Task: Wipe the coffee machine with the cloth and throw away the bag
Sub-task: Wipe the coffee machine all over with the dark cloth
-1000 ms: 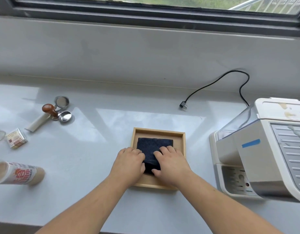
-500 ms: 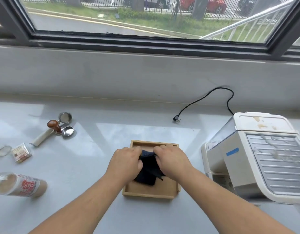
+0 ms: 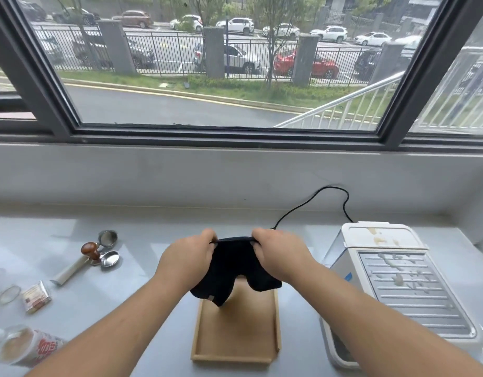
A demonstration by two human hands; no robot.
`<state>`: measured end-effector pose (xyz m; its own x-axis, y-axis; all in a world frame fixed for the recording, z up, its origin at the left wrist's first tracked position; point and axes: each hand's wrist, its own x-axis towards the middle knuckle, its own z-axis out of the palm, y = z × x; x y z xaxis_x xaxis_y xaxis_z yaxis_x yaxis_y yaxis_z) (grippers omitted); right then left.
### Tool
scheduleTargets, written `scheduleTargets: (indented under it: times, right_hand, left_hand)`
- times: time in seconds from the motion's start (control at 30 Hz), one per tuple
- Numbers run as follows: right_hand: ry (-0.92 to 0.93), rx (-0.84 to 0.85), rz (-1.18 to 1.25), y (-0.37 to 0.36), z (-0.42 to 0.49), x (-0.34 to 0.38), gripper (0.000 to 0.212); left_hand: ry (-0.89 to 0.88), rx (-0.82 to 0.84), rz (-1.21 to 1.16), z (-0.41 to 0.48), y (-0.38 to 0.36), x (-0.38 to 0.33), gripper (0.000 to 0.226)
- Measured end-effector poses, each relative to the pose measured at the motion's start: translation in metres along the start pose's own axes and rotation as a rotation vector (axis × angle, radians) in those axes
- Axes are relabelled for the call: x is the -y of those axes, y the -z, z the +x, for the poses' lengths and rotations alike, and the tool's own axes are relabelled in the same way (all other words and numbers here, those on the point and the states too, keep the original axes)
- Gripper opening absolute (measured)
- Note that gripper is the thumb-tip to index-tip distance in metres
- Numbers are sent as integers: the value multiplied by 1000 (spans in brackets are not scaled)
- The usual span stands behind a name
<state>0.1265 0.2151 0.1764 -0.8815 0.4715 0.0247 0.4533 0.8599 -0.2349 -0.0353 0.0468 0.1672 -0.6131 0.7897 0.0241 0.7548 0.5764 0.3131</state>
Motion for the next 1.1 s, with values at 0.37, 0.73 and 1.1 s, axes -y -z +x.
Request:
scheduleTargets:
  times: [0.37, 0.73, 1.1]
  right_hand:
    - [-64, -99, 72, 82, 7, -16, 20]
    - [-53, -177, 224, 159, -15, -29, 45]
    - [-165, -395, 283, 229, -46, -74, 12]
  left_hand:
    - [33, -47, -410, 52, 82, -66, 8]
    - [-58, -71, -792, 71, 141, -175, 13]
    - [-199, -43, -954, 62, 159, -263, 10]
